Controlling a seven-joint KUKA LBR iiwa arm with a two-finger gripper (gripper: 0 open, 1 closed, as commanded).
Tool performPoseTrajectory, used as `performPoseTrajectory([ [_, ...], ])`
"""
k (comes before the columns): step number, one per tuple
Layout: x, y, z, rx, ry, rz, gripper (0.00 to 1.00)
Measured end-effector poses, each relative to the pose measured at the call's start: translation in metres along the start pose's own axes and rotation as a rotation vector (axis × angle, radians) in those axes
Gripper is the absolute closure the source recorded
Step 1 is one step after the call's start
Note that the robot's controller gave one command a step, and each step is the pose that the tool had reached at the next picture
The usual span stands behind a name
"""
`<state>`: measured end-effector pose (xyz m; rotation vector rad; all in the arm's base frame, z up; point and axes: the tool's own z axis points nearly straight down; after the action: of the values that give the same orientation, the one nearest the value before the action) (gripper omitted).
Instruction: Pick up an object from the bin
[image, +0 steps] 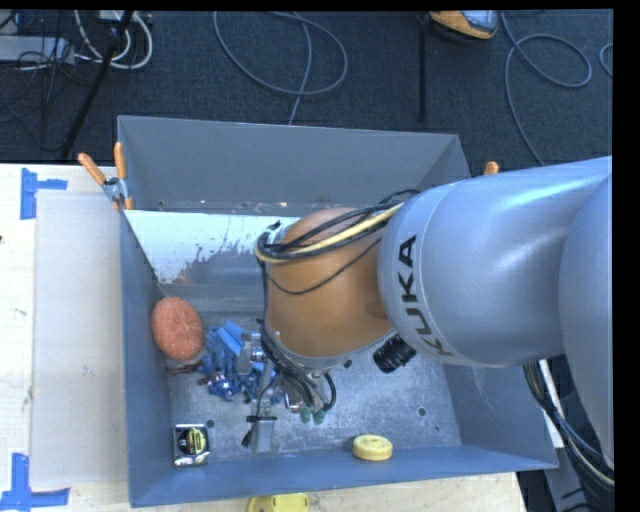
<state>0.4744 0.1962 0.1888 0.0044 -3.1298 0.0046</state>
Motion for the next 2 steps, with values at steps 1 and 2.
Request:
performPoseTrajectory([
  [1, -0.002, -0.001, -0.004, -0.002, -0.008, 0.005, 0.00],
  [2, -0.056, -0.007, 0.038, -0.007, -0.020, 0.039, 0.00],
])
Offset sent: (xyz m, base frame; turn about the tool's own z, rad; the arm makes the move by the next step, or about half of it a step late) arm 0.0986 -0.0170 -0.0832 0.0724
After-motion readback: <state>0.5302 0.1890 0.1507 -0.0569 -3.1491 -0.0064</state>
